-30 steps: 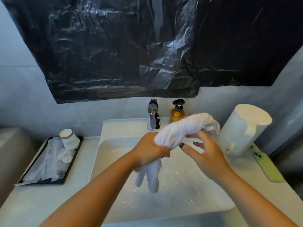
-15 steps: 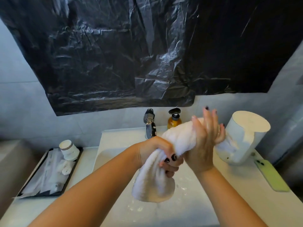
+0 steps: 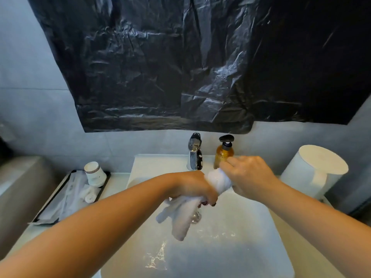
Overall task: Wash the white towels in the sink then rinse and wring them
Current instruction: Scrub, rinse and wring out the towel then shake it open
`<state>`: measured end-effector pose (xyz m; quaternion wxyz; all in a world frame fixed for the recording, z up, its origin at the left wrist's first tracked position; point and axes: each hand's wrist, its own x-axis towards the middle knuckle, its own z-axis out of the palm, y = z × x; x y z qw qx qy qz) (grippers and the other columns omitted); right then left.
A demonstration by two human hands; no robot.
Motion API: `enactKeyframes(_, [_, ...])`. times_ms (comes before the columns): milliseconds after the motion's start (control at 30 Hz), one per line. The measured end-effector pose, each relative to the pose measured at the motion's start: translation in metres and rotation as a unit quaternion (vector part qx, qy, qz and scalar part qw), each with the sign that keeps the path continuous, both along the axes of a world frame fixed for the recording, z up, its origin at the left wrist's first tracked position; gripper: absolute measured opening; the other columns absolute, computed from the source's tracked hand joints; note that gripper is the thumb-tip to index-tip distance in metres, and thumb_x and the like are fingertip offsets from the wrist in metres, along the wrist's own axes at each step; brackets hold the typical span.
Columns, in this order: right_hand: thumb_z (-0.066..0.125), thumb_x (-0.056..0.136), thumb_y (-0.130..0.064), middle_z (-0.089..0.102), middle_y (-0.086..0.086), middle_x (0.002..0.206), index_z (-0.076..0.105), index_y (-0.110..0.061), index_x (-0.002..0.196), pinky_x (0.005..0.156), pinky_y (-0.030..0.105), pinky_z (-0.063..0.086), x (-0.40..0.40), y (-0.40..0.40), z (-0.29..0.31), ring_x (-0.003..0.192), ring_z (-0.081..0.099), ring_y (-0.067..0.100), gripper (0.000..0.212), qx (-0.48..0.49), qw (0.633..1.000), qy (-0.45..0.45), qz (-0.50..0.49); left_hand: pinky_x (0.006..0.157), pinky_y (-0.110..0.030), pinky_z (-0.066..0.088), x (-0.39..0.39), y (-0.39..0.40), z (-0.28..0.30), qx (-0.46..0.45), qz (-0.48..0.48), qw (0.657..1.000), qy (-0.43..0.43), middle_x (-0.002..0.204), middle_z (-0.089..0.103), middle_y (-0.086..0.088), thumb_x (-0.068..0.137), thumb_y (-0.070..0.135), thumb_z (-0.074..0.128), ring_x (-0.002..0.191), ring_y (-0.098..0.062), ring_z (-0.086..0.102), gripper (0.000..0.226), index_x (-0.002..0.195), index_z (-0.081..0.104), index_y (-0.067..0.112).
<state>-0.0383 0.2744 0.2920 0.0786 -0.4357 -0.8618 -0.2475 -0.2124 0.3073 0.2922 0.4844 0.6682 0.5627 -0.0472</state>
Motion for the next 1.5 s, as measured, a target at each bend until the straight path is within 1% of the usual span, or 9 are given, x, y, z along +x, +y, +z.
enactKeyframes(133, [0.058, 0.085, -0.02, 0.065, 0.006, 0.103, 0.053, -0.018, 0.112, 0.064, 0.031, 0.04, -0.022, -0.004, 0.0, 0.091, 0.064, 0.03, 0.028, -0.164, 0.971, -0.09, -0.147, 0.06, -0.027, 0.044, -0.004, -0.012, -0.008, 0.141, -0.06, 0.986, 0.069, 0.085, 0.061, -0.002, 0.076, 0.025, 0.073, 0.076, -0.02, 0.058, 0.022, 0.09, 0.058, 0.015])
enactKeyframes(367, [0.058, 0.079, -0.014, 0.052, 0.004, 0.084, 0.056, -0.019, 0.095, 0.063, 0.031, 0.043, -0.044, 0.008, -0.018, 0.075, 0.052, 0.027, 0.017, -0.311, 0.926, -0.066, -0.202, 0.066, -0.031, 0.046, -0.009, -0.003, -0.047, 0.251, -0.124, 0.945, 0.17, 0.099, 0.06, -0.001, 0.076, 0.034, 0.07, 0.086, -0.022, 0.059, 0.046, 0.119, 0.055, 0.023])
enactKeyframes(600, [0.062, 0.08, -0.027, 0.063, 0.004, 0.107, 0.058, -0.016, 0.111, 0.072, 0.03, 0.048, -0.07, 0.0, -0.085, 0.089, 0.06, 0.025, 0.033, -0.425, 0.838, 0.135, -0.314, 0.068, -0.034, 0.041, -0.025, 0.003, -0.062, 0.373, -0.32, 0.82, 0.293, 0.102, 0.065, -0.005, 0.085, 0.033, 0.066, 0.077, -0.023, 0.051, 0.04, 0.119, 0.054, 0.015])
enactKeyframes(800, [0.062, 0.073, -0.016, 0.058, 0.003, 0.082, 0.053, -0.013, 0.078, 0.051, 0.021, 0.037, -0.083, -0.016, -0.123, 0.075, 0.059, 0.022, 0.01, -0.527, 0.729, 0.293, -0.325, 0.081, -0.042, 0.053, -0.037, 0.007, -0.074, 0.401, -0.422, 0.76, 0.288, 0.065, 0.042, 0.0, 0.087, 0.032, 0.061, 0.058, -0.021, 0.043, 0.039, 0.119, 0.054, 0.012])
enactKeyframes(900, [0.06, 0.074, -0.021, 0.057, 0.002, 0.084, 0.057, -0.014, 0.091, 0.052, 0.022, 0.037, -0.082, -0.02, -0.126, 0.077, 0.058, 0.022, 0.019, -0.499, 0.747, 0.287, -0.334, 0.085, -0.043, 0.05, -0.041, 0.007, -0.083, 0.394, -0.374, 0.796, 0.267, 0.08, 0.061, -0.005, 0.085, 0.036, 0.062, 0.067, -0.024, 0.048, 0.042, 0.12, 0.051, 0.014])
enactKeyframes(1067, [0.062, 0.077, -0.025, 0.059, -0.001, 0.089, 0.058, -0.022, 0.094, 0.063, 0.026, 0.044, -0.062, -0.004, -0.086, 0.08, 0.058, 0.022, 0.017, -0.42, 0.819, 0.215, -0.327, 0.068, -0.031, 0.042, -0.054, 0.001, -0.086, 0.322, -0.174, 0.921, 0.136, 0.099, 0.066, -0.003, 0.078, 0.043, 0.07, 0.083, -0.023, 0.056, 0.047, 0.115, 0.05, 0.023])
enactKeyframes(1267, [0.069, 0.069, -0.016, 0.056, 0.002, 0.075, 0.057, -0.014, 0.078, 0.051, 0.022, 0.036, -0.044, 0.006, -0.058, 0.067, 0.053, 0.019, 0.015, -0.478, 0.778, 0.223, -0.341, 0.081, -0.029, 0.044, -0.065, 0.002, -0.078, 0.209, -0.216, 0.953, 0.036, 0.123, 0.06, 0.002, 0.07, 0.045, 0.085, 0.099, -0.016, 0.053, 0.086, 0.138, 0.035, 0.03])
enactKeyframes(1367, [0.074, 0.063, -0.013, 0.056, 0.005, 0.07, 0.06, -0.008, 0.075, 0.051, 0.022, 0.036, -0.047, -0.009, -0.057, 0.058, 0.05, 0.019, 0.019, -0.531, 0.724, 0.286, -0.335, 0.076, -0.032, 0.044, -0.069, 0.01, -0.073, 0.311, -0.259, 0.909, 0.094, 0.116, 0.064, 0.0, 0.076, 0.04, 0.081, 0.098, -0.022, 0.061, 0.076, 0.136, 0.035, 0.033])
enactKeyframes(1500, [0.071, 0.05, -0.013, 0.062, 0.007, 0.06, 0.065, -0.006, 0.068, 0.055, 0.025, 0.043, -0.055, -0.029, -0.064, 0.052, 0.055, 0.021, 0.02, -0.596, 0.601, 0.434, -0.307, 0.062, -0.031, 0.045, -0.07, 0.025, -0.067, 0.539, -0.336, 0.767, 0.095, 0.098, 0.07, -0.006, 0.078, 0.031, 0.075, 0.077, -0.031, 0.067, 0.055, 0.124, 0.047, 0.02])
